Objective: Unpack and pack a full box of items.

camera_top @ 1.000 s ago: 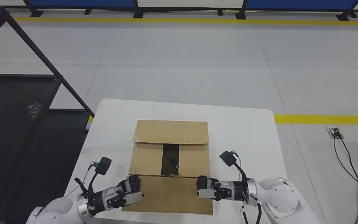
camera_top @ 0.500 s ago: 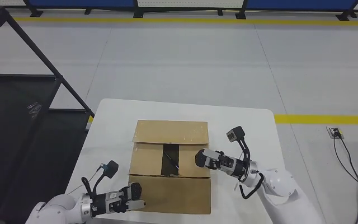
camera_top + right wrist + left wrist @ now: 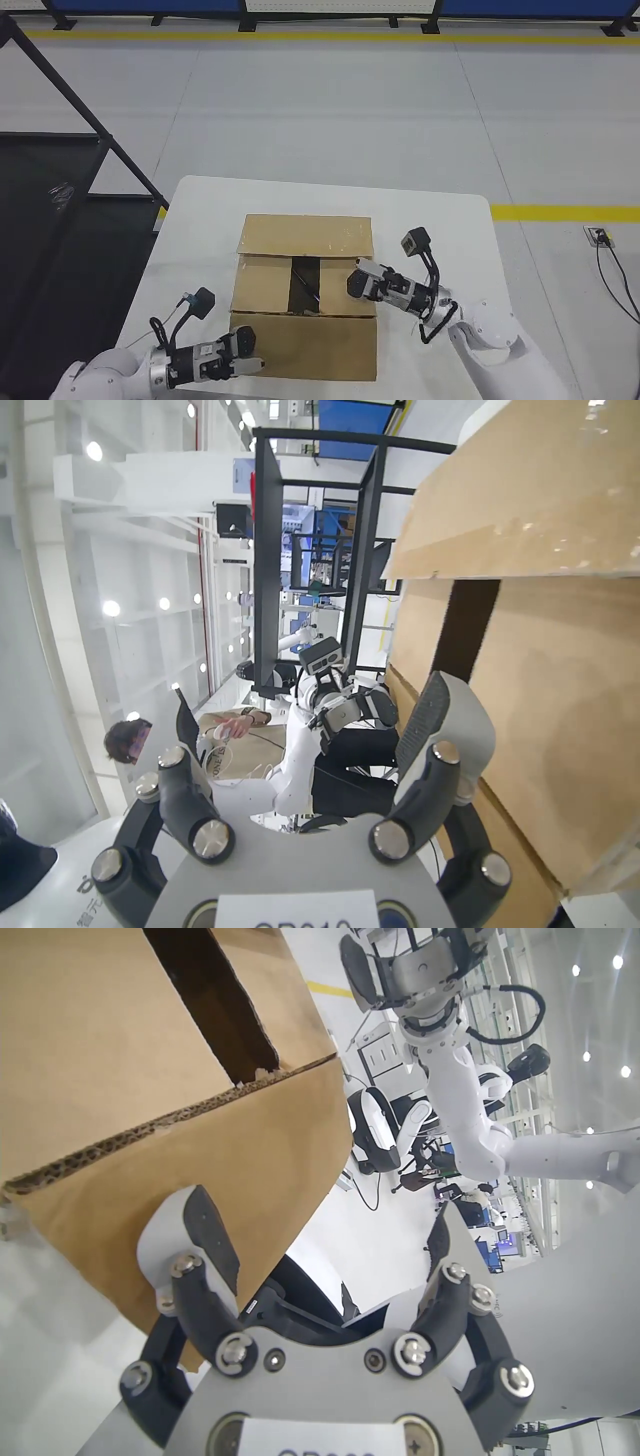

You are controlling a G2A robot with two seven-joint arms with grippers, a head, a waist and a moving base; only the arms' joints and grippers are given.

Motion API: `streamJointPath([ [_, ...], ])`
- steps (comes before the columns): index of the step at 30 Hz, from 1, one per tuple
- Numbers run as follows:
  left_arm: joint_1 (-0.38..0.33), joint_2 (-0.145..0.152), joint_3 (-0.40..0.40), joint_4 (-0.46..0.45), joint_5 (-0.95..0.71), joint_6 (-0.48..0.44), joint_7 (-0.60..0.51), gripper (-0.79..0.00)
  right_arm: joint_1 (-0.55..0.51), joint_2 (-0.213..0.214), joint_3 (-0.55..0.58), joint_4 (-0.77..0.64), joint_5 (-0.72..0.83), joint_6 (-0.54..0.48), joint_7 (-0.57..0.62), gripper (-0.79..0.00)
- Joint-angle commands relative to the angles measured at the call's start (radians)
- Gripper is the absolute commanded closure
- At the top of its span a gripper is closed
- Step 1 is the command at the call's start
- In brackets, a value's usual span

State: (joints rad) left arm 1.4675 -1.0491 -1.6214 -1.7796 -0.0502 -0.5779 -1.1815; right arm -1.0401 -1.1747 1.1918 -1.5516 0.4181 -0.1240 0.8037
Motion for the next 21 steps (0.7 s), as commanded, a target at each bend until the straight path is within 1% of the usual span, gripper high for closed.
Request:
streamJointPath([
  [1, 0.002, 0.002, 0.000, -0.001, 0.026, 0.003, 0.022, -0.785, 0.015, -0.003, -0.010, 0.032, -0.002, 0.030, -0.012, -0.785],
  [4, 0.007, 0.003, 0.011, -0.004, 0.068, 0.008, 0.060, -0.785, 0.042, -0.009, -0.029, 0.068, -0.008, 0.056, -0.050, -0.785],
  [8, 0.008, 0.006, 0.025, -0.007, 0.095, 0.011, 0.084, -0.785, 0.081, -0.022, -0.056, 0.117, 0.007, 0.070, -0.107, -0.785],
  [12, 0.009, 0.011, 0.032, -0.010, 0.108, 0.015, 0.099, -0.785, 0.118, -0.037, -0.074, 0.157, 0.046, 0.042, -0.159, -0.785],
  [16, 0.010, 0.015, 0.033, -0.015, 0.128, 0.024, 0.121, -0.785, 0.159, -0.052, -0.090, 0.167, 0.061, 0.000, -0.220, -0.785],
  [19, 0.011, 0.017, 0.038, -0.020, 0.131, 0.026, 0.132, -0.785, 0.194, -0.062, -0.107, 0.168, 0.035, -0.013, -0.278, -0.785],
  [21, 0.013, 0.019, 0.040, -0.024, 0.134, 0.027, 0.142, -0.785, 0.233, -0.069, -0.122, 0.185, -0.005, 0.008, -0.320, -0.785],
])
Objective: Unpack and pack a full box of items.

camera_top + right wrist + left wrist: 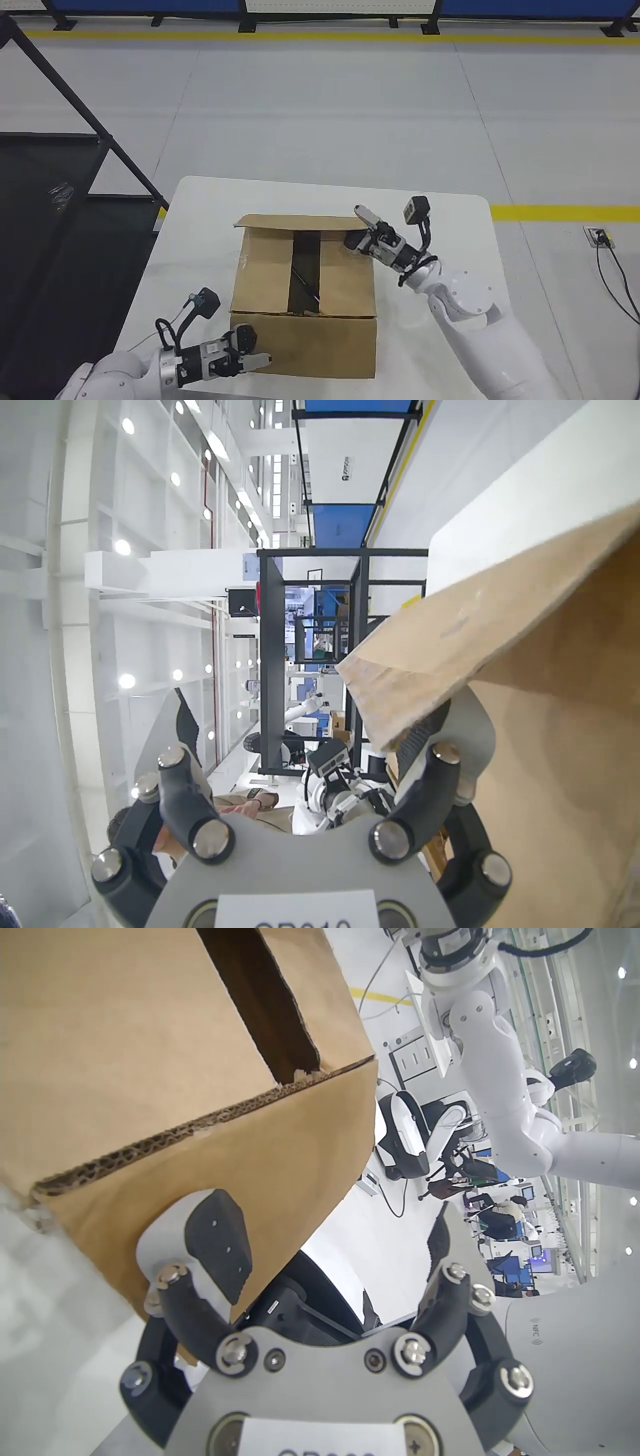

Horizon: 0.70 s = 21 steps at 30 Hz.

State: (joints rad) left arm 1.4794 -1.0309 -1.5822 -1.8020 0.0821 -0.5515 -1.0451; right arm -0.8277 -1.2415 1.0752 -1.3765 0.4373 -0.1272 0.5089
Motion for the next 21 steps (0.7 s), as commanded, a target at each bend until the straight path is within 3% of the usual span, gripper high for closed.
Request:
streamJointPath([
  [1, 0.003, 0.002, 0.002, -0.002, 0.003, 0.001, 0.011, -0.785, 0.041, -0.007, -0.019, 0.019, -0.060, 0.021, -0.062, -0.785],
  [7, 0.012, 0.006, 0.012, -0.010, 0.012, 0.003, 0.043, -0.785, 0.175, -0.045, -0.095, 0.132, -0.119, 0.078, -0.168, -0.785],
  [11, 0.021, 0.009, 0.014, -0.012, 0.009, -0.005, 0.057, -0.785, 0.237, -0.072, -0.140, 0.216, -0.137, 0.058, -0.209, -0.785],
  [21, 0.023, 0.010, 0.015, -0.011, 0.010, -0.007, 0.060, -0.785, 0.241, -0.073, -0.143, 0.221, -0.141, 0.054, -0.210, -0.785],
])
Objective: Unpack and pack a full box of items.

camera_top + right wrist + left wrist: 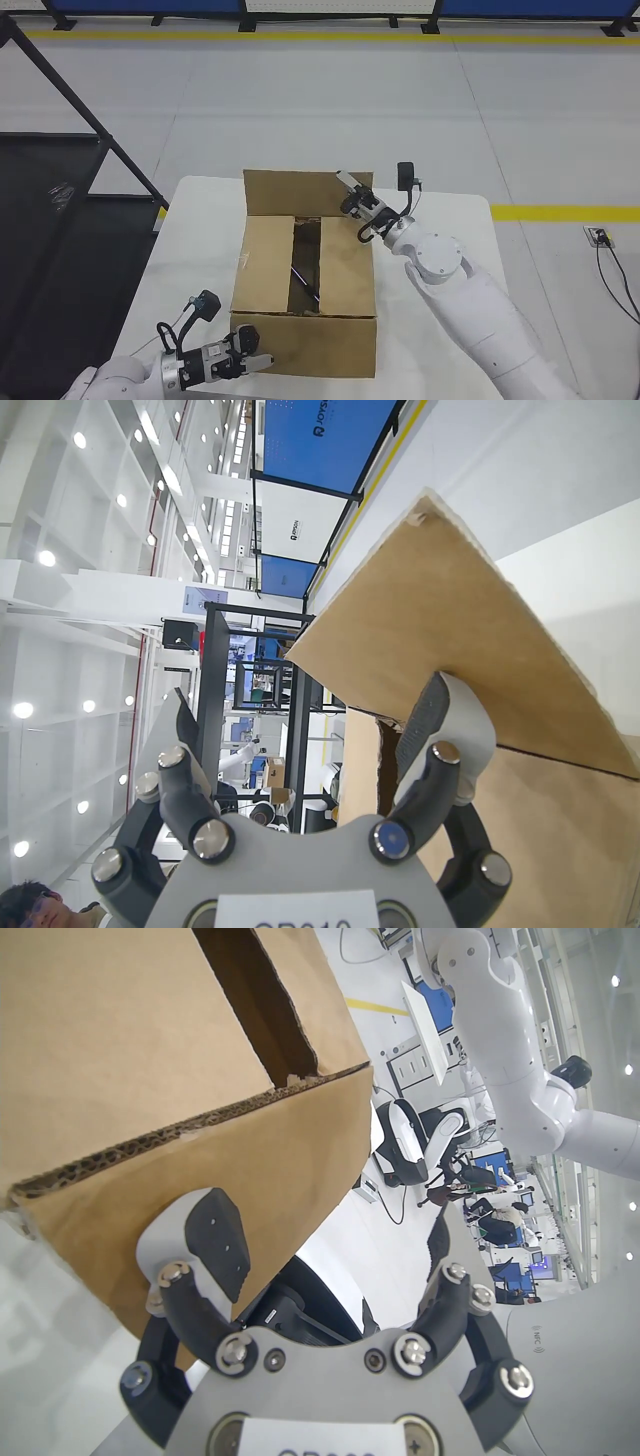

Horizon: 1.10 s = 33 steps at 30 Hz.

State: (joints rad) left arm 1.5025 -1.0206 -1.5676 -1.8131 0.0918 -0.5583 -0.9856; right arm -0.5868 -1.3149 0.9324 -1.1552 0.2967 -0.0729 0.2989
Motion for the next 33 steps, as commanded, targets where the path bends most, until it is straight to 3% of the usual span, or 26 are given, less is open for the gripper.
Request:
streamJointPath([
  [1, 0.000, 0.000, 0.000, 0.000, 0.000, 0.000, 0.000, -0.785, 0.000, 0.000, 0.000, 0.000, 0.000, 0.000, 0.000, -0.785],
  [9, 0.006, 0.001, 0.017, -0.019, 0.042, 0.019, 0.029, -0.785, 0.004, -0.022, 0.009, 0.047, 0.059, -0.067, -0.080, -0.785],
  [20, 0.020, 0.009, 0.029, -0.024, 0.062, 0.021, 0.059, -0.785, 0.161, -0.098, -0.078, 0.326, 0.008, -0.084, -0.158, -0.785],
  [33, 0.024, 0.018, 0.033, -0.032, 0.068, 0.026, 0.084, -0.785, 0.257, -0.147, -0.106, 0.550, 0.001, -0.045, 0.016, -0.785],
])
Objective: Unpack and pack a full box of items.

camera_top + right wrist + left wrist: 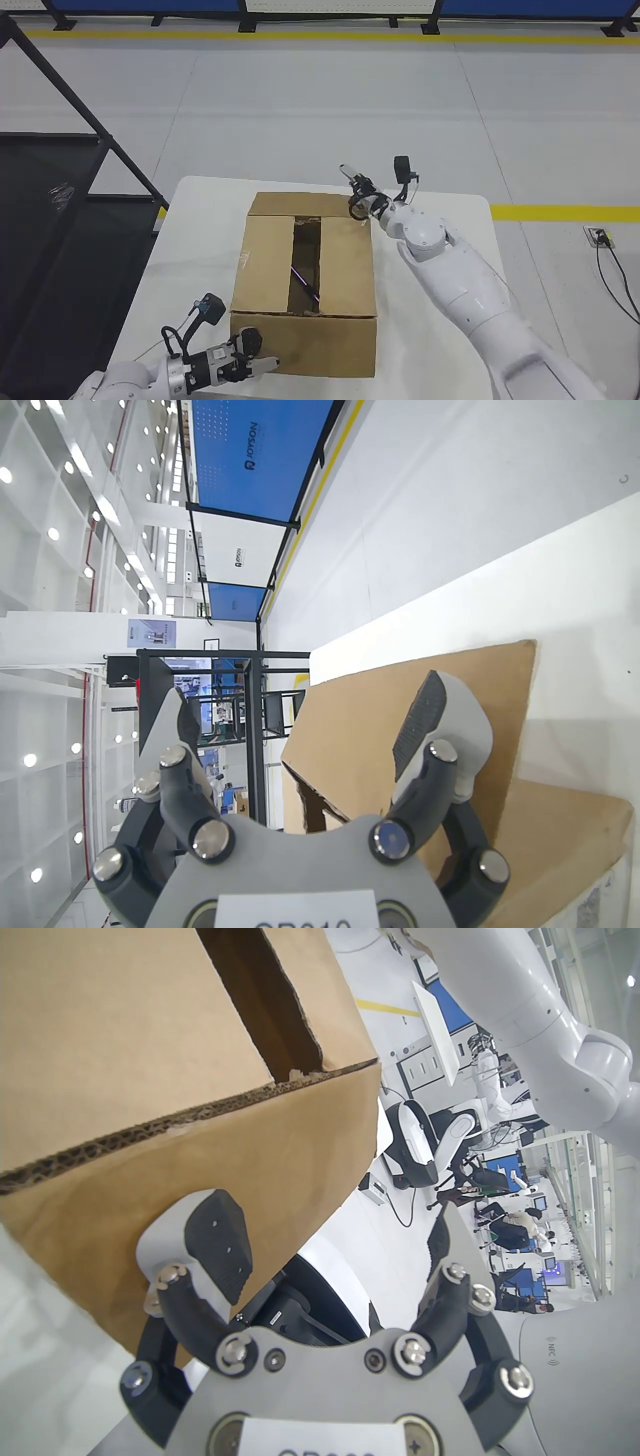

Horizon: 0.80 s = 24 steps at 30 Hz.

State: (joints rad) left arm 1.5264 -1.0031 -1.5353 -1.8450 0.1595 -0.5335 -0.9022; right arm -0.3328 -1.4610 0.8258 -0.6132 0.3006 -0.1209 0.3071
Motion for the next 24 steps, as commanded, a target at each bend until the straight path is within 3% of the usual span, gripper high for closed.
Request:
streamJointPath([
  [1, -0.001, 0.001, 0.001, -0.001, 0.001, 0.001, 0.001, -0.785, 0.005, -0.002, 0.003, 0.017, -0.002, 0.008, 0.019, -0.785],
  [9, -0.014, 0.007, 0.010, 0.004, -0.002, 0.002, 0.007, -0.785, -0.001, -0.003, 0.061, 0.031, 0.049, -0.065, 0.033, -0.785],
  [15, 0.000, 0.010, -0.040, 0.003, -0.056, -0.010, 0.089, -0.785, -0.044, 0.006, 0.079, -0.087, 0.051, -0.129, 0.182, -0.785],
  [24, 0.050, 0.013, -0.155, 0.026, -0.119, -0.018, 0.223, -0.785, -0.117, 0.020, 0.036, -0.298, -0.089, -0.023, 0.362, -0.785],
])
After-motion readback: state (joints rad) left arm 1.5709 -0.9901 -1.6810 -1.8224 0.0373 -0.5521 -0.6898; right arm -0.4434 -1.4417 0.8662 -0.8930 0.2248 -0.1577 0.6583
